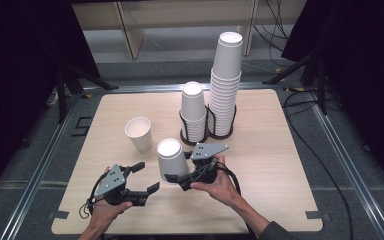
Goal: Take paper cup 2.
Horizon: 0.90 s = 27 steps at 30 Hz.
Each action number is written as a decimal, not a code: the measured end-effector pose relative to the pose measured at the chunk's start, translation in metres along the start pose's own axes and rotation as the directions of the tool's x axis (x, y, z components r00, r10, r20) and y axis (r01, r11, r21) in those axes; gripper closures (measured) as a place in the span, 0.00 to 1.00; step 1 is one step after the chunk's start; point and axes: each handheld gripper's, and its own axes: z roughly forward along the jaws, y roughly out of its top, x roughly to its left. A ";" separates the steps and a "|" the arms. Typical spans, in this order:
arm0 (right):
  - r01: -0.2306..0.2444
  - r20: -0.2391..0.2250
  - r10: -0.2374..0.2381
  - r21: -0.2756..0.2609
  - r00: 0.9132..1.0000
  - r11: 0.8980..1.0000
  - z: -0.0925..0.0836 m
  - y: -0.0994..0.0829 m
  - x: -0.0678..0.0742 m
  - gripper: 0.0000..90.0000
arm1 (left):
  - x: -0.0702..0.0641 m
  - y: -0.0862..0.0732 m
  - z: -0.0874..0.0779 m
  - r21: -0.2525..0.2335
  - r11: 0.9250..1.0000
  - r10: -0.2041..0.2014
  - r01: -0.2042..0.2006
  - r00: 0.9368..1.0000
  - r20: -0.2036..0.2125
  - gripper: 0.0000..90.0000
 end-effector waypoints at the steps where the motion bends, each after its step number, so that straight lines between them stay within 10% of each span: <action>1: 0.015 0.001 -0.015 -0.010 1.000 1.000 0.001 0.001 0.000 0.18 | -0.001 0.000 0.001 0.003 1.000 0.000 0.000 1.000 0.008 0.16; 9: -0.014 -0.006 0.014 -0.028 1.000 0.999 0.006 0.006 0.002 0.18 | -0.008 0.001 0.009 -0.015 1.000 -0.019 0.020 0.999 0.045 0.16; 27: -0.053 -0.038 0.051 -0.065 0.998 0.996 0.022 0.010 0.014 0.18 | -0.009 0.000 0.014 0.025 0.999 -0.036 0.037 0.999 -0.014 0.16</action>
